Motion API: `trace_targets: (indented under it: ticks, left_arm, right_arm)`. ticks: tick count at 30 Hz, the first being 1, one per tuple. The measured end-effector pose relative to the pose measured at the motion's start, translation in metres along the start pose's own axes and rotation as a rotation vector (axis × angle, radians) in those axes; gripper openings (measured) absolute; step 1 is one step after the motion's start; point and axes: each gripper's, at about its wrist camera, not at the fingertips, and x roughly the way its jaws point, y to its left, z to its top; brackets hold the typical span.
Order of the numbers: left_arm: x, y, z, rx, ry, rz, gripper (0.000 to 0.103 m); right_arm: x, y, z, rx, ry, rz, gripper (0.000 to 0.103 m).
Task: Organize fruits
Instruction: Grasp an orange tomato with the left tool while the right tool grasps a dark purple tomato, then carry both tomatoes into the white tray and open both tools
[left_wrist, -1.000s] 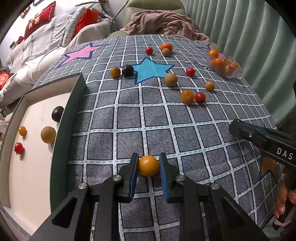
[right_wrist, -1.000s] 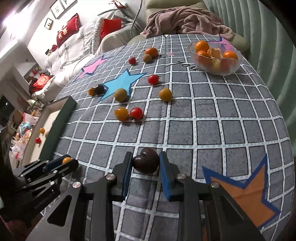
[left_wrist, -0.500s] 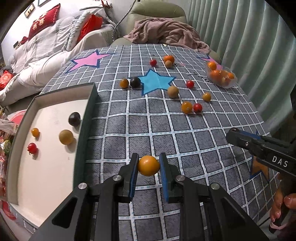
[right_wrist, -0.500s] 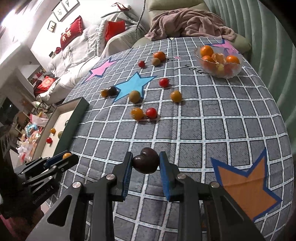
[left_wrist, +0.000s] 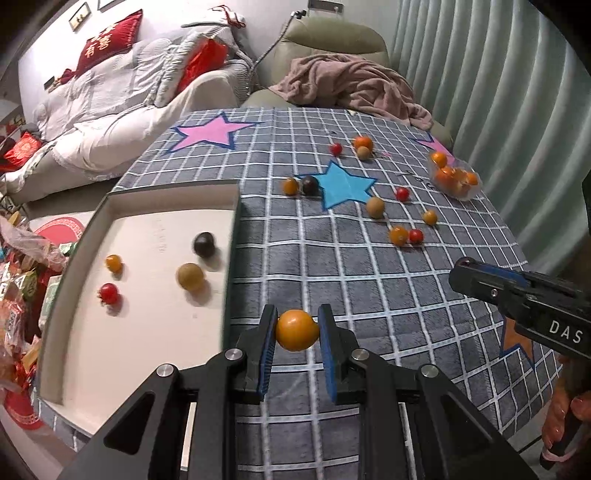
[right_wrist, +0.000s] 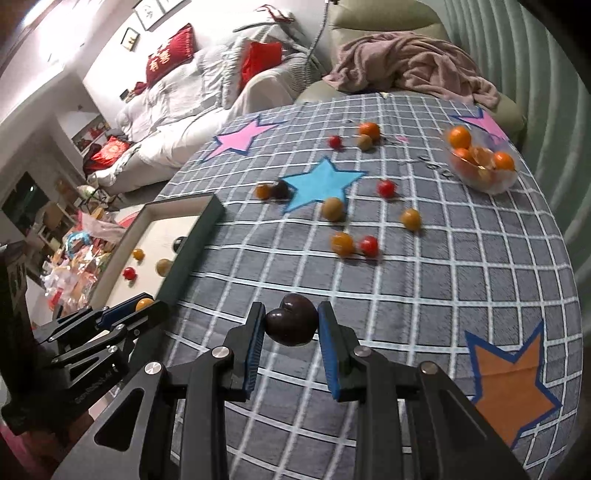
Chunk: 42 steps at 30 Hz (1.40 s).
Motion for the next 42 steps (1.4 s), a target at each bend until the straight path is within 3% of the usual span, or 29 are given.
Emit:
trace_targets:
  ticks: [9,23,31,42]
  left_arm:
    - [-0.011,0.048,-0.005,-0.058,-0.021,0.034,0.024]
    - [-0.004,0.134,-0.026,-0.132,0.011,0.168,0.024]
    - [0.012,0.156,-0.036,-0.139,0.056,0.216,0.024]
    - [0.026,0.164,-0.042,-0.146,0.096,0.231,0.024]
  right_arm:
    - [0.01,0.054,0.009,-0.08,0.018,0.034,0.032]
    - [0.061,0.147,0.012,-0.2,0.109,0.115,0.032]
    - [0.103,0.18,0.007,-0.239,0.189,0.129,0.032]
    - [0.143,0.189,0.002,-0.251,0.286,0.112,0.032]
